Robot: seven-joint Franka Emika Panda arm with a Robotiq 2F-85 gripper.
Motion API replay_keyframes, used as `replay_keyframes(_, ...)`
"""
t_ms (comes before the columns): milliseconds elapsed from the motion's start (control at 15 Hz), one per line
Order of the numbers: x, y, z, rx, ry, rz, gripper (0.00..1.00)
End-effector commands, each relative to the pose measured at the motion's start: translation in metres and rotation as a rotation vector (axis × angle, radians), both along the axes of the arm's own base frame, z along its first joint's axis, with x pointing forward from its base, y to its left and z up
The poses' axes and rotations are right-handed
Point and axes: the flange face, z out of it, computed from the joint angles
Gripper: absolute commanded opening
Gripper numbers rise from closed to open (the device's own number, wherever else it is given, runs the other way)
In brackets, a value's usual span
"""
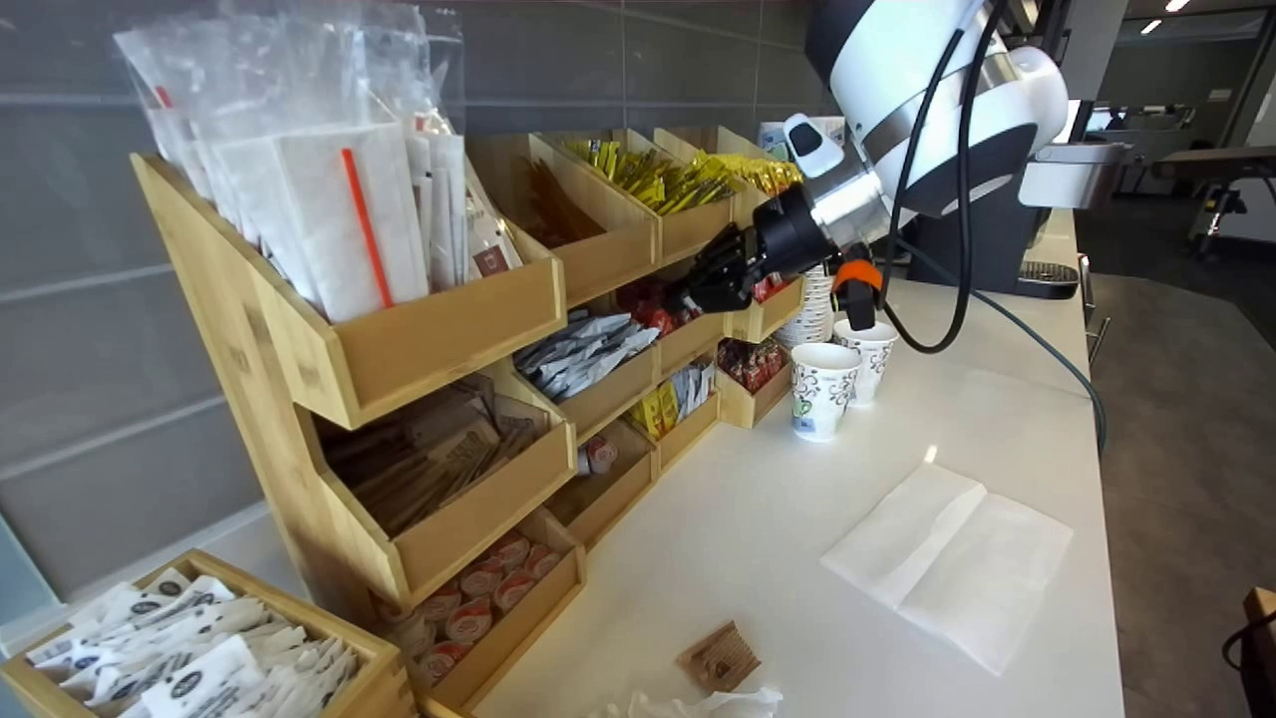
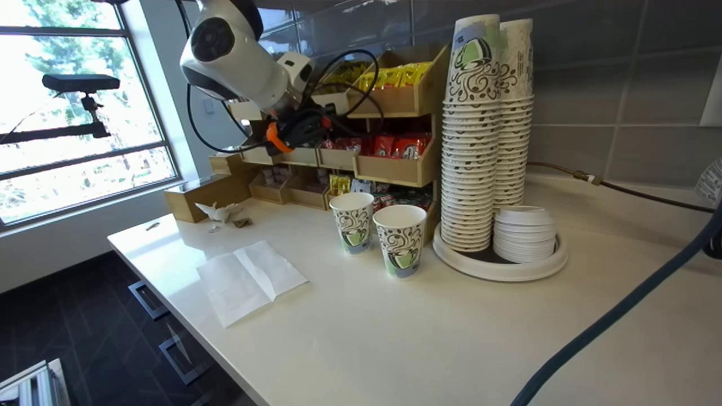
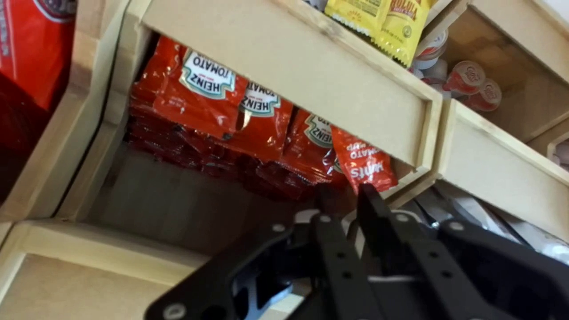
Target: Lift one tomato ketchup and put it on the kitchen countertop
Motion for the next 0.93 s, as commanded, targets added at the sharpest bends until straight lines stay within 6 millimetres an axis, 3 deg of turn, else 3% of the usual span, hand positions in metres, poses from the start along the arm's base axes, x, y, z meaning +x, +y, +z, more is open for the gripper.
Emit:
replay_keyframes(0, 0.011, 0.001, 0.003, -0.011, -0.047, -0.011, 0.53)
replay_keyframes(267, 0.012, 0.001, -0.005, 0.006, -0.063, -0.02, 0.79)
replay_keyframes(400, 0.012, 0.001, -0.009, 0.006, -0.067, -0.023, 0.42)
replay_keyframes(467, 0.013, 0.001, -0.01, 0.003, -0.073, -0.023, 0.39)
replay_keyframes(800, 0.015, -0.002, -0.013, -0.007, -0.09, -0.026, 0.03)
replay_keyframes(867, 0.015, -0.002, -0.014, -0.01, -0.091, -0.024, 0.01)
